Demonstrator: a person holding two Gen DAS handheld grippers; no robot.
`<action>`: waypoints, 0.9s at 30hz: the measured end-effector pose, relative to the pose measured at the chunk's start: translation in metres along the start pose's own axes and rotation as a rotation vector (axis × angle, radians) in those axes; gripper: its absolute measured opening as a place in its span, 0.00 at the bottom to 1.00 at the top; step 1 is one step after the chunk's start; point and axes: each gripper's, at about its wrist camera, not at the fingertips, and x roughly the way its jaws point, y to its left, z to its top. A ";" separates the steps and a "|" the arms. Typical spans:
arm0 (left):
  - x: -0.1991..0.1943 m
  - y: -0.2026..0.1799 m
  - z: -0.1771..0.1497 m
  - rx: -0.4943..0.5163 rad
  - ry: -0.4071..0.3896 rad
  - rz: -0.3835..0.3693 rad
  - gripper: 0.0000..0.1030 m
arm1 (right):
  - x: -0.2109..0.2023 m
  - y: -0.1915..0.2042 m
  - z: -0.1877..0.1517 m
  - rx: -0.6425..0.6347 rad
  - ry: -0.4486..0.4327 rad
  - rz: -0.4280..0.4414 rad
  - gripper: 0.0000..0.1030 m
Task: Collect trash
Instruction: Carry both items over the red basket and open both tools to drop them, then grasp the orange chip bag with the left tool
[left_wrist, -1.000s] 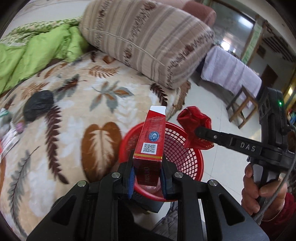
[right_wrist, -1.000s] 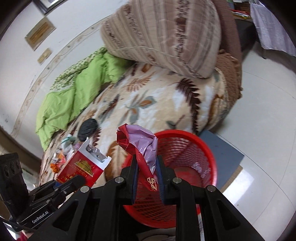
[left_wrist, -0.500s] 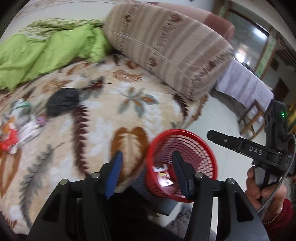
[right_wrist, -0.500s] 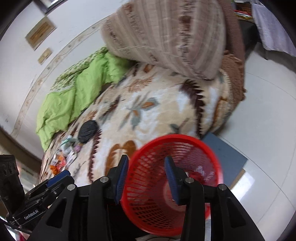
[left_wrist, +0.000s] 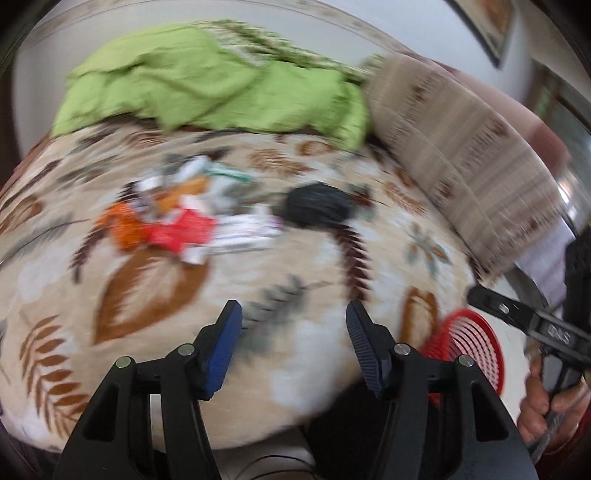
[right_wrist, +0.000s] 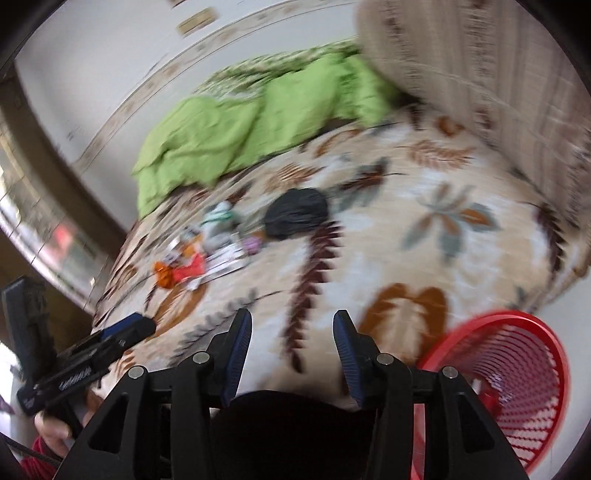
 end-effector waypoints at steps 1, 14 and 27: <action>0.000 0.015 0.003 -0.028 -0.004 0.022 0.56 | 0.007 0.010 0.002 -0.023 0.009 0.012 0.47; 0.063 0.164 0.053 -0.334 0.024 0.169 0.56 | 0.075 0.084 0.016 -0.185 0.100 0.098 0.50; 0.134 0.197 0.071 -0.415 0.058 0.195 0.47 | 0.105 0.084 0.022 -0.193 0.139 0.110 0.50</action>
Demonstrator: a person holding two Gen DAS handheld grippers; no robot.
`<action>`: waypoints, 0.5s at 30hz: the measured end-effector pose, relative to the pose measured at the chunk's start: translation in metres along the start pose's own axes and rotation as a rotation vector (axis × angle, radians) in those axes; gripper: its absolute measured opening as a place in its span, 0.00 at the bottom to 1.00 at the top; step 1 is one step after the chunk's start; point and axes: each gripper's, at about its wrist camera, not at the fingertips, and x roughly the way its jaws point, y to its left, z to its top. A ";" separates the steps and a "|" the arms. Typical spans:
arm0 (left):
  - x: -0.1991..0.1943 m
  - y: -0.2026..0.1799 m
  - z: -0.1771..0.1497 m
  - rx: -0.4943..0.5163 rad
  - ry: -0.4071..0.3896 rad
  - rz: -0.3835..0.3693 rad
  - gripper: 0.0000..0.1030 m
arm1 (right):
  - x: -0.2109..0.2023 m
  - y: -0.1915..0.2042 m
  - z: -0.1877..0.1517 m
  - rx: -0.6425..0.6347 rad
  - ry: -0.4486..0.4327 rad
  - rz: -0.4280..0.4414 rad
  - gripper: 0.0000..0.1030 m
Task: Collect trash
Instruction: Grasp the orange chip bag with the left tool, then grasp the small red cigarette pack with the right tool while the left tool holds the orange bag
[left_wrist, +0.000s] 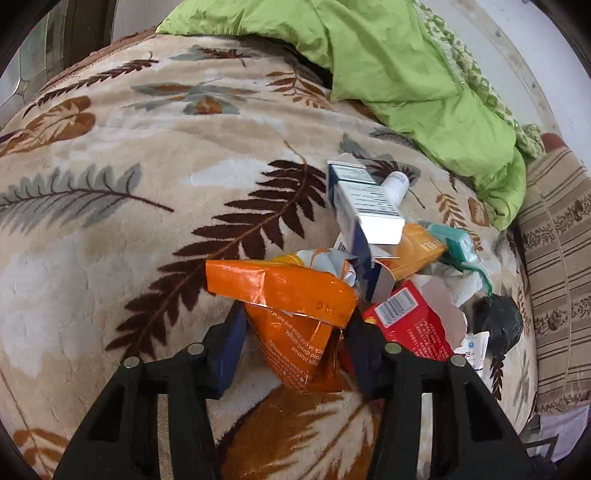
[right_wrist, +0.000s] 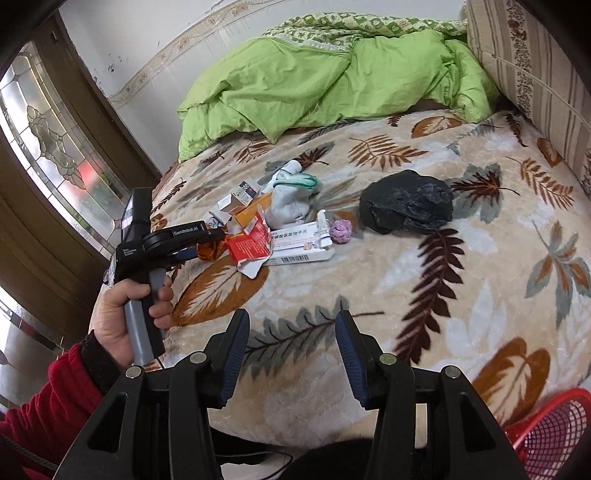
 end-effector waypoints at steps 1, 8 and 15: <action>-0.002 -0.001 -0.001 0.013 -0.010 0.013 0.47 | 0.004 0.001 0.003 -0.005 0.001 0.006 0.50; -0.048 0.007 -0.024 0.024 -0.079 0.038 0.44 | 0.061 0.021 0.035 -0.075 0.029 0.051 0.51; -0.091 0.001 -0.071 0.113 -0.151 0.053 0.45 | 0.138 0.040 0.069 -0.118 0.083 0.043 0.49</action>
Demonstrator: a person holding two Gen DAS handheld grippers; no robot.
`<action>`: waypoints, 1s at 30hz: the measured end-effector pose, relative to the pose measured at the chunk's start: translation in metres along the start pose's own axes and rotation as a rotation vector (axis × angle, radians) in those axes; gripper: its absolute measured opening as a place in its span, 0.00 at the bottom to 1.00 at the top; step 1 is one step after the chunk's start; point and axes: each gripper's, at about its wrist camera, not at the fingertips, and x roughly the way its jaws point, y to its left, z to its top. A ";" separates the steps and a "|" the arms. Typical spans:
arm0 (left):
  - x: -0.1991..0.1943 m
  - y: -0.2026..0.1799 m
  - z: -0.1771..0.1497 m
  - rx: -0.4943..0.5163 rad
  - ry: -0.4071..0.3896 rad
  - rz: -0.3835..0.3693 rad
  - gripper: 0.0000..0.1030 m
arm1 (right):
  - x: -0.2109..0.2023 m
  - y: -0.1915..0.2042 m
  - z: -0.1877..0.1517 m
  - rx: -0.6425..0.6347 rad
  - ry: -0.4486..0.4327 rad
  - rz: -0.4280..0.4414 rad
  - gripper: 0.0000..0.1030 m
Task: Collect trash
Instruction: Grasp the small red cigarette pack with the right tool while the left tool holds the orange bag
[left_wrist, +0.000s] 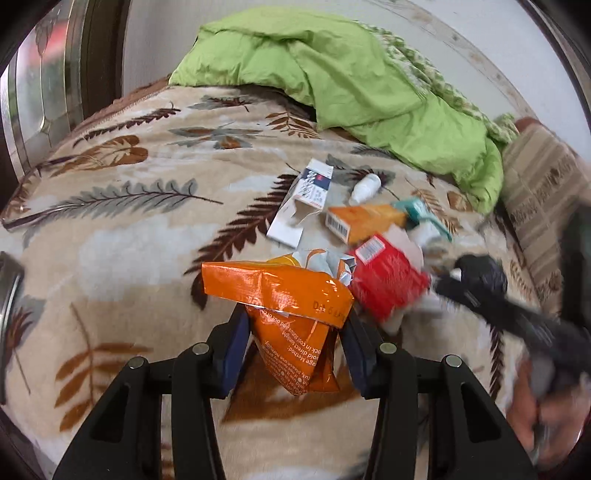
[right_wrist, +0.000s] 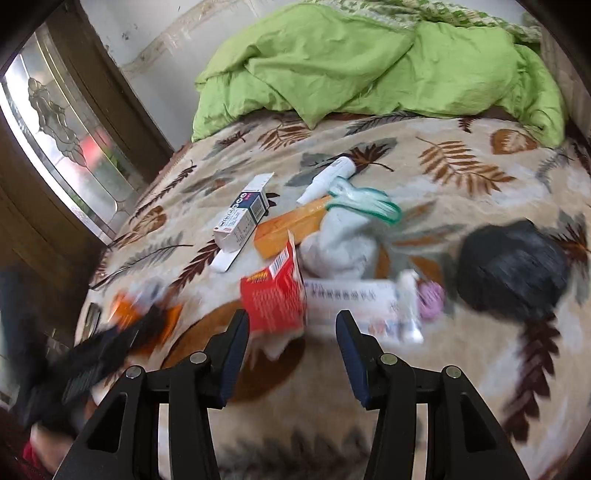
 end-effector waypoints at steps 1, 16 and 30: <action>-0.002 -0.001 -0.001 0.004 -0.009 0.000 0.45 | 0.009 0.001 0.003 -0.014 0.009 -0.024 0.48; -0.002 -0.014 -0.002 0.056 -0.062 0.010 0.45 | -0.002 0.007 -0.023 0.011 -0.062 -0.012 0.04; -0.003 -0.014 -0.003 0.062 -0.071 0.030 0.45 | 0.002 0.013 -0.055 0.002 0.058 0.023 0.06</action>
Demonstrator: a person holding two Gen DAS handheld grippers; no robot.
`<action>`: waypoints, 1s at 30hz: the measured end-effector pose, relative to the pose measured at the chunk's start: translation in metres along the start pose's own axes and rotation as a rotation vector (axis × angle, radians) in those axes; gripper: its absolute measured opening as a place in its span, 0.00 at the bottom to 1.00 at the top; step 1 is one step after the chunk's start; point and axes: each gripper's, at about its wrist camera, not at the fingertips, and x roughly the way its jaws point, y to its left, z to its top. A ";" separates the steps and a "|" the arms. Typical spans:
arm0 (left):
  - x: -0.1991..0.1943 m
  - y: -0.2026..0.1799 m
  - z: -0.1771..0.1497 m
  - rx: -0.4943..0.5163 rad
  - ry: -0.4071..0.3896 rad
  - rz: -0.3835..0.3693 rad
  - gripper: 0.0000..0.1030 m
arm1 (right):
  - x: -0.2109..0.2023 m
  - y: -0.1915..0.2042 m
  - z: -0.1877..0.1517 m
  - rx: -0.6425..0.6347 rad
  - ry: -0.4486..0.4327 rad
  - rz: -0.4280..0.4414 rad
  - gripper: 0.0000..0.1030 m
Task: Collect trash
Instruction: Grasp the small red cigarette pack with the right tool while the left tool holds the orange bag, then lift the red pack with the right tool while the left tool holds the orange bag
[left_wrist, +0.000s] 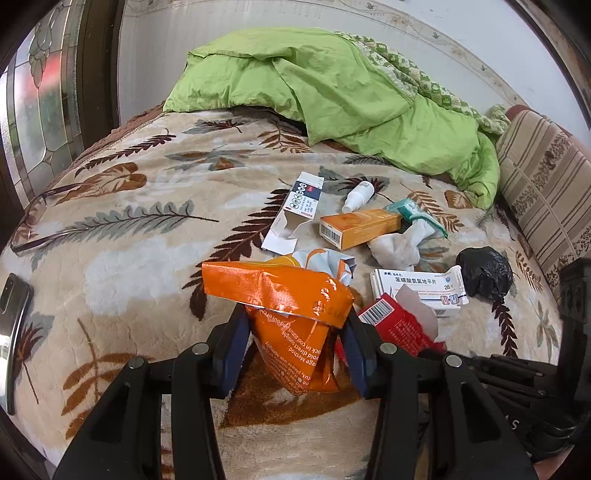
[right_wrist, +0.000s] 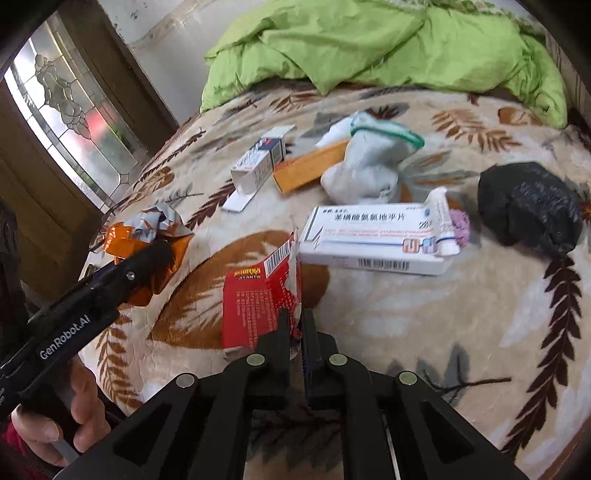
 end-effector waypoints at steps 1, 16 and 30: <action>0.000 0.001 0.000 -0.005 0.001 0.000 0.45 | 0.003 -0.002 0.000 0.011 0.013 0.012 0.07; 0.000 0.002 0.000 -0.002 -0.003 0.001 0.45 | 0.028 -0.002 0.008 0.031 0.058 0.034 0.11; -0.012 -0.020 -0.003 0.097 -0.077 0.047 0.45 | -0.046 0.007 -0.002 -0.037 -0.263 -0.110 0.03</action>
